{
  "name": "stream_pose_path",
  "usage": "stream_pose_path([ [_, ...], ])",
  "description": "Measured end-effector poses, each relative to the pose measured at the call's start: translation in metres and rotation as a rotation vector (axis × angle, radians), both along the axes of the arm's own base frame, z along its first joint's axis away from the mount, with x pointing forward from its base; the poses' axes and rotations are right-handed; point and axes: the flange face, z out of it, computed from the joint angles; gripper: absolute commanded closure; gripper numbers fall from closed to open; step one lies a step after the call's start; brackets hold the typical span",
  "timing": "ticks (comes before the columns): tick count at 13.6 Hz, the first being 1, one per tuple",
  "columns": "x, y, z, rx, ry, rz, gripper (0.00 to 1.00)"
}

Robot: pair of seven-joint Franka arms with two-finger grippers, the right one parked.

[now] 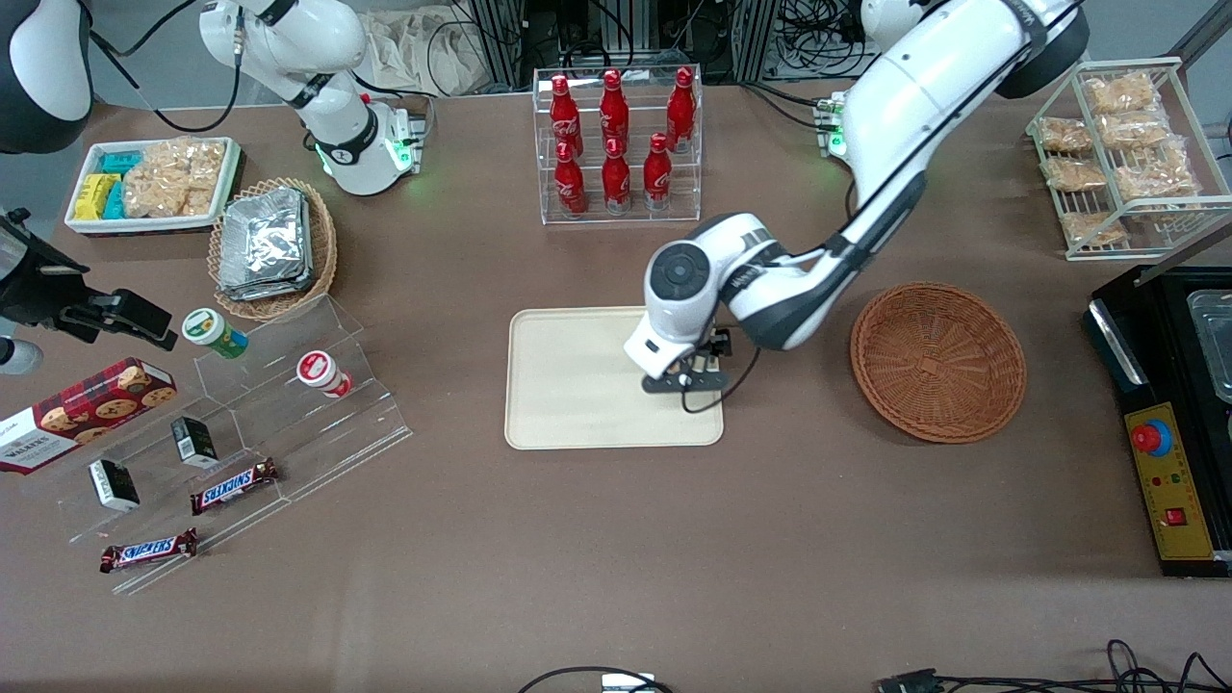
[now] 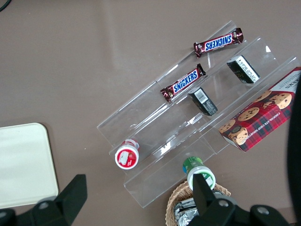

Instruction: Place sandwich from basket to tray

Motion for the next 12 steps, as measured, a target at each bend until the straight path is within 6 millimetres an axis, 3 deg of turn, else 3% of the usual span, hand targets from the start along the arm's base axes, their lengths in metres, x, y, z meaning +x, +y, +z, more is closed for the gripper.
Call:
stream_pose_path([
  [4,0.060,0.066,0.096,-0.017,-0.058,0.176,0.00],
  [6,0.079,0.117,0.132,0.015,-0.079,0.262,0.00],
  [8,0.094,0.175,0.161,0.032,-0.076,0.357,0.00],
  [9,0.099,0.196,0.171,0.026,-0.081,0.386,0.00],
  [12,0.102,0.228,0.193,0.000,-0.078,0.387,0.00],
])
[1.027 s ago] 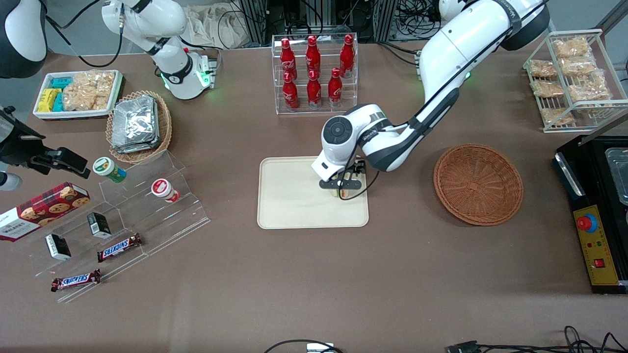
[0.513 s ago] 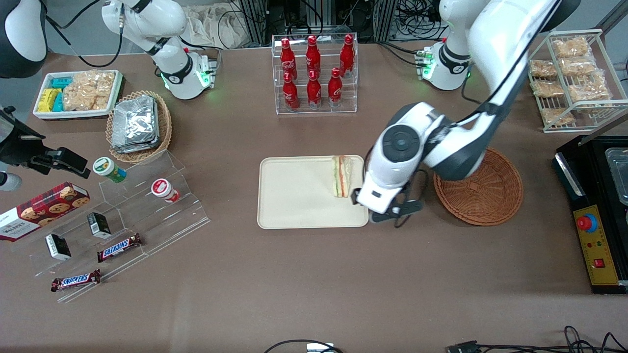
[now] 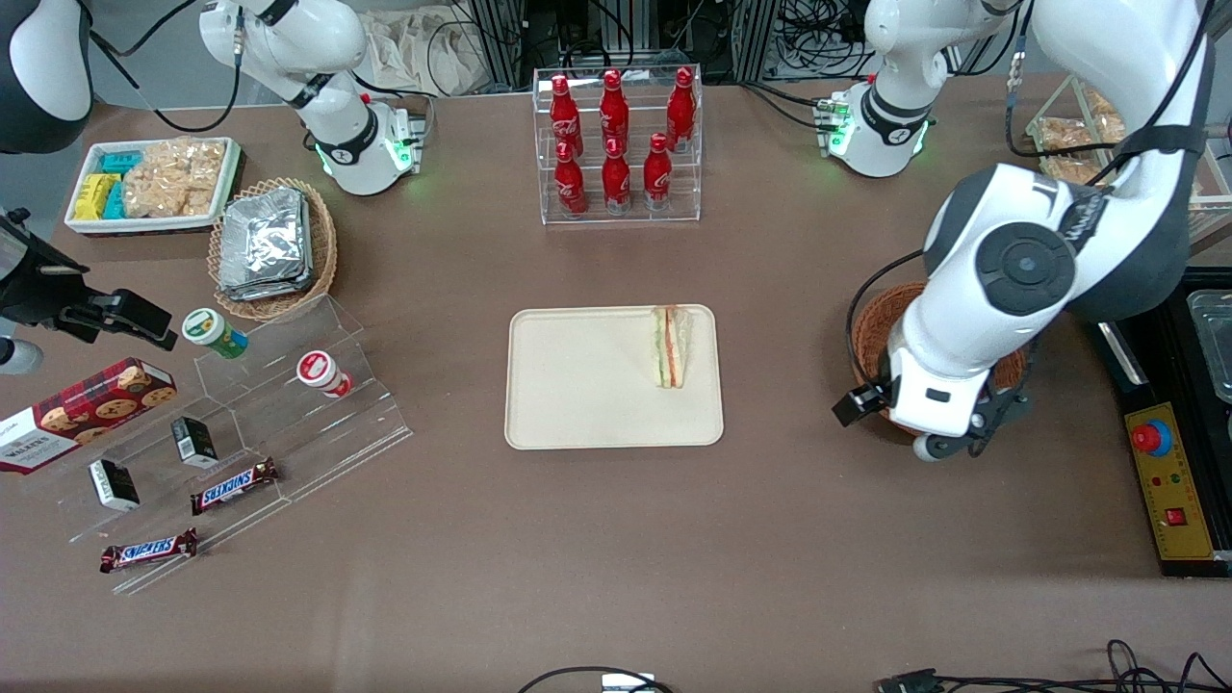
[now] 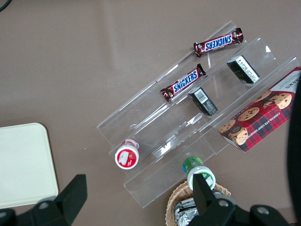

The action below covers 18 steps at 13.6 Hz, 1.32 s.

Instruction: Place sandwich from basket to tray

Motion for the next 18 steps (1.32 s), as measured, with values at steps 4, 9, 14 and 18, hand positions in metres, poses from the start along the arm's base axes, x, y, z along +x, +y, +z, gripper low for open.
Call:
stream_pose_path([
  [4,-0.006,0.051,0.031,-0.021,0.041,-0.102,0.00],
  [9,-0.026,0.127,0.083,-0.052,0.058,-0.271,0.00],
  [14,-0.052,0.174,0.127,-0.069,0.039,-0.448,0.00],
  [18,-0.069,0.191,0.151,-0.071,0.021,-0.531,0.00],
])
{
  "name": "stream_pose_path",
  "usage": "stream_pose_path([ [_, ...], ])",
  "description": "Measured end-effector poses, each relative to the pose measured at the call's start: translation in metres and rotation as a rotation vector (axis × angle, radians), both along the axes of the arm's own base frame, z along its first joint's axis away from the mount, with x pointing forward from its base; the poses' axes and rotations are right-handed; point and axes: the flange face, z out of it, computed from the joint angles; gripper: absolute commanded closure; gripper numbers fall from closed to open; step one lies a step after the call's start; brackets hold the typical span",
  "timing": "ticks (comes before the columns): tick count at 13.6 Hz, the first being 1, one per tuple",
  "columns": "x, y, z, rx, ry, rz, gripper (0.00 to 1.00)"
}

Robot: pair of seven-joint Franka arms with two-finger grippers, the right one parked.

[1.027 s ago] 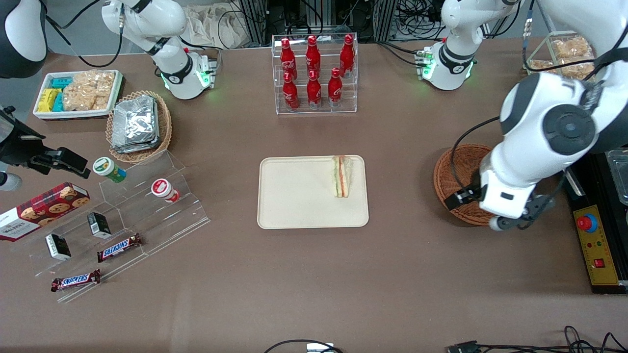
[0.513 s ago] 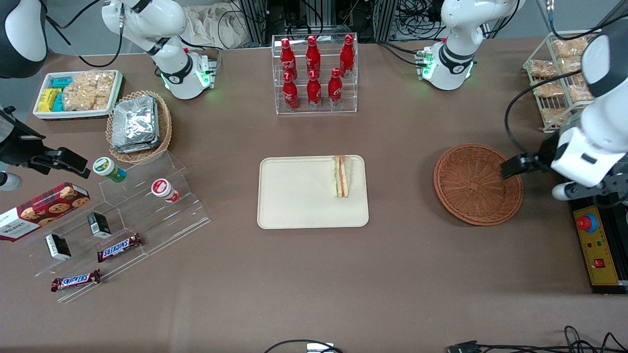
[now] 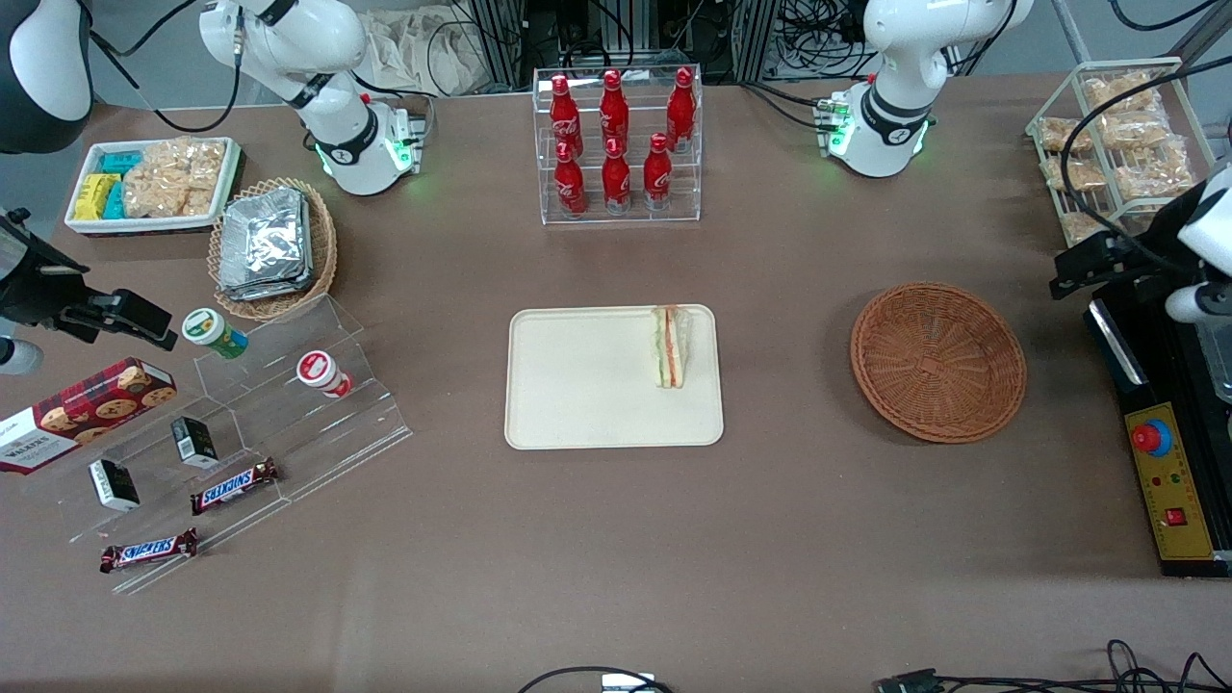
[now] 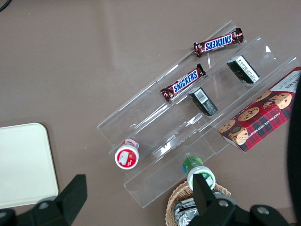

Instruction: Place sandwich from basket to tray

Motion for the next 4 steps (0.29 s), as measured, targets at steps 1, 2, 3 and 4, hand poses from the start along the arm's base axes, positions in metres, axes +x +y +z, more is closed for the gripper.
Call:
stream_pose_path([
  [1,-0.003,-0.004,0.004,0.001,-0.002,-0.012,0.00],
  [2,-0.005,-0.010,0.006,0.004,-0.002,-0.023,0.00],
  [3,-0.007,-0.015,0.006,0.009,0.000,-0.033,0.00],
  [4,-0.007,-0.019,0.005,0.014,0.003,-0.040,0.00],
])
